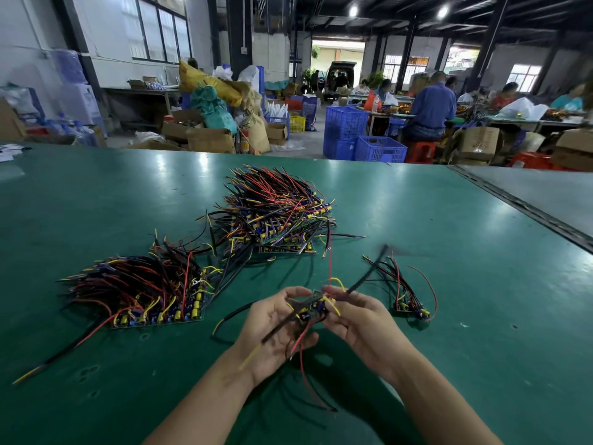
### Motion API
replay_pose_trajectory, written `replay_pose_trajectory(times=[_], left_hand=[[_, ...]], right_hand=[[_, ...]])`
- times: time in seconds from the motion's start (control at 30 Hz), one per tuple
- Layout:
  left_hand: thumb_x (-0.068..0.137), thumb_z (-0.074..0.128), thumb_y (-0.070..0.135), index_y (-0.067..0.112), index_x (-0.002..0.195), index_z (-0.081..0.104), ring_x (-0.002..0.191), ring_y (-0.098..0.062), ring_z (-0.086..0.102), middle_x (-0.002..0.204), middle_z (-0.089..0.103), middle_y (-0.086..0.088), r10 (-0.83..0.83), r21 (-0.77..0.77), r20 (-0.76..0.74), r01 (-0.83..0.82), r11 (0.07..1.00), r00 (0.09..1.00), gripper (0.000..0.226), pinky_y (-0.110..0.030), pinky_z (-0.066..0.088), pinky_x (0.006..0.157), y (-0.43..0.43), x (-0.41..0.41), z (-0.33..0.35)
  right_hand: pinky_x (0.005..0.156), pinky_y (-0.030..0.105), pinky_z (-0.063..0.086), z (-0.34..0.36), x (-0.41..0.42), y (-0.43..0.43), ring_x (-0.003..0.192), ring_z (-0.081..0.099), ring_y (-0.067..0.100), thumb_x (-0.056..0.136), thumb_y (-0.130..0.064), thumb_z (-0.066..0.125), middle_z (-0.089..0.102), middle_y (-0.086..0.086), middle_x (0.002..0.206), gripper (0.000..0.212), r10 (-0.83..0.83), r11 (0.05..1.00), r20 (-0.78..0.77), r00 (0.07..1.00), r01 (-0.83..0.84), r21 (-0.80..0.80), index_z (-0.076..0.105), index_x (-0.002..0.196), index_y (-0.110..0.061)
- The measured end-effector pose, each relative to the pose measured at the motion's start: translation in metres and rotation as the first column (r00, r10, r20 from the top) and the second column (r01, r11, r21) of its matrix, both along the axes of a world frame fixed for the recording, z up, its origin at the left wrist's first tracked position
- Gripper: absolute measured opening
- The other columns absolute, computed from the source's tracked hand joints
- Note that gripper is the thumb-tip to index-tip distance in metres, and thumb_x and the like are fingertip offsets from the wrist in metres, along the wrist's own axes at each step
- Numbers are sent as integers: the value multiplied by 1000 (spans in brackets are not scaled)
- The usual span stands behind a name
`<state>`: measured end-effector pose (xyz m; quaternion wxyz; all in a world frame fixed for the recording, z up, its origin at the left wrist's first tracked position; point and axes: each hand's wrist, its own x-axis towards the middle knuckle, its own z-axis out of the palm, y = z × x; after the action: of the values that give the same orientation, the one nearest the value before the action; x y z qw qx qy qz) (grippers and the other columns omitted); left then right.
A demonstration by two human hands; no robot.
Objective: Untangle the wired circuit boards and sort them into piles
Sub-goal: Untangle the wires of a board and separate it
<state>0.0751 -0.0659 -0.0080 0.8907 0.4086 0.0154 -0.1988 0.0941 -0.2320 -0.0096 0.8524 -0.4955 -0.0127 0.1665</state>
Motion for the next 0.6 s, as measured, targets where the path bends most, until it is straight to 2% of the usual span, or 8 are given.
replay_pose_trajectory(times=[0.1,0.2,0.33,0.47,0.6], left_hand=[[75,62,22,14,92,61,68,-16,63,82,68,-7,21,168,7,-22,986,1000,19,-29,48,57,-4,0,0],[66,70,19,10,96,58,68,-16,62,78,66,-6,74,222,59,-86,971,995,34,-25,49,52,-8,2,-5],[65,74,17,9,96,62,63,-10,67,75,70,-2,92,268,100,-116,956,991,34,-20,48,45,-7,2,-4],[59,77,31,16,79,70,54,-5,61,70,70,0,82,387,134,-129,913,988,26,-17,43,44,-10,1,-6],[58,78,23,14,65,73,49,-8,59,61,66,-3,89,401,183,-156,903,979,12,-18,45,44,-8,1,-6]], right_hand=[[64,24,58,3,-2,-1,71,70,19,67,-3,73,72,16,88,32,14,998,32,999,-12,-61,64,97,4],[66,25,59,2,-2,-1,70,70,21,64,-8,75,71,16,87,33,2,995,36,999,2,-103,64,94,2],[67,25,59,2,-3,-2,68,69,19,65,-14,76,71,13,83,32,14,993,56,998,-7,-120,64,91,0],[61,23,57,2,-4,-1,64,68,16,70,-16,75,71,13,83,29,23,993,52,998,-16,-116,64,93,-2],[58,20,55,5,-5,-3,62,67,15,71,-21,76,71,12,81,27,69,981,53,996,-57,-187,66,89,-4]])
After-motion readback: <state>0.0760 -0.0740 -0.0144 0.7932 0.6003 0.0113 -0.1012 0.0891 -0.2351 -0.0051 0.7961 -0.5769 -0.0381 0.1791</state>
